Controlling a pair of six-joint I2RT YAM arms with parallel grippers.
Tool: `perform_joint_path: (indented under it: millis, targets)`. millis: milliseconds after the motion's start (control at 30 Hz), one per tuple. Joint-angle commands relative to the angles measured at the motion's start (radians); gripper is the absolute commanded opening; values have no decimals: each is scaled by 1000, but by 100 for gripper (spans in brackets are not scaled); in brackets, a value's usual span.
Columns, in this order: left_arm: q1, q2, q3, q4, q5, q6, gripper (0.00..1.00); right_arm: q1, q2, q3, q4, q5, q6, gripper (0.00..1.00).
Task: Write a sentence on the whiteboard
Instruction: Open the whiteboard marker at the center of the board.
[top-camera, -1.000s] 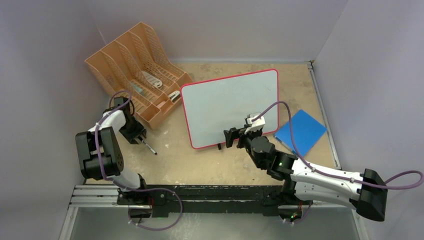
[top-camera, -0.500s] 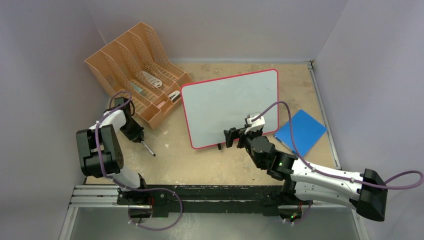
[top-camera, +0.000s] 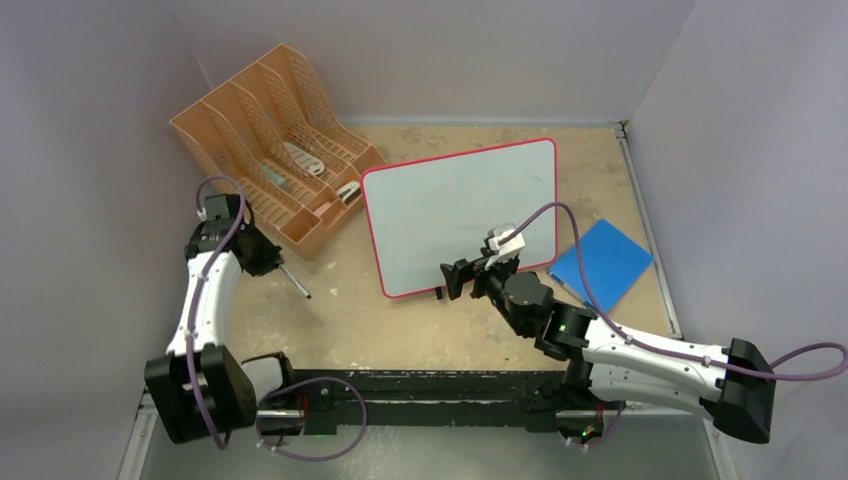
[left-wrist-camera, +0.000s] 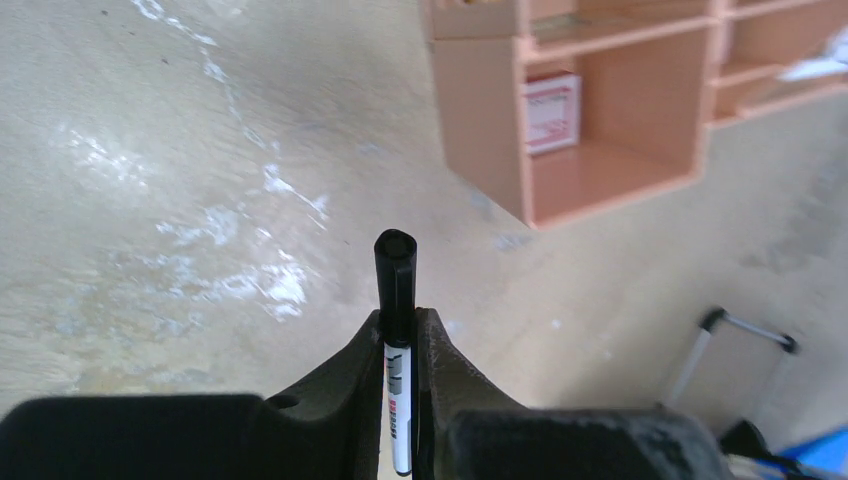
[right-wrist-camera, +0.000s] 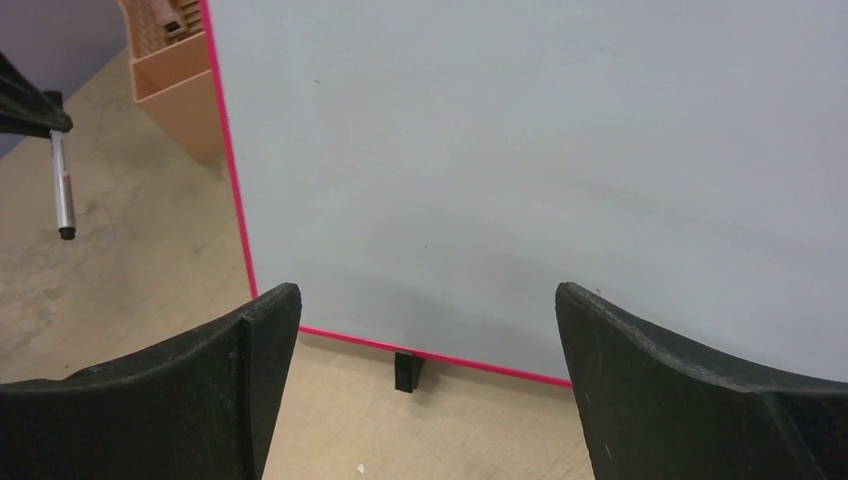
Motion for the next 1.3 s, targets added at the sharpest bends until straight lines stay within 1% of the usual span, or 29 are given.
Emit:
perform_joint_path:
  millis: [0,167,333,533,767,933,1033,1267]
  targets:
    - [0,-145,-3,-47,156,-53,0,8,20,74,79,-99,-28,99]
    - [-2,-224,5,-55,305,-165,0,35,58,97,169,-198,-16,99]
    - [-16,-239,5,-40,435,-271,0,75,82,94,256,-229,-19,99]
    - [-43,-240,76,-91,461,-381,0,135,130,90,387,-248,-60,99]
    - [-71,-246,58,-99,504,-541,0,200,258,121,545,-182,-166,98]
    - [-154,-284,48,-49,442,-666,0,209,355,174,586,-188,-235,97]
    - [-203,-308,39,-19,418,-728,0,208,405,193,633,-193,-269,94]
    - [-218,-301,42,-23,456,-764,0,208,512,257,694,-203,-342,84]
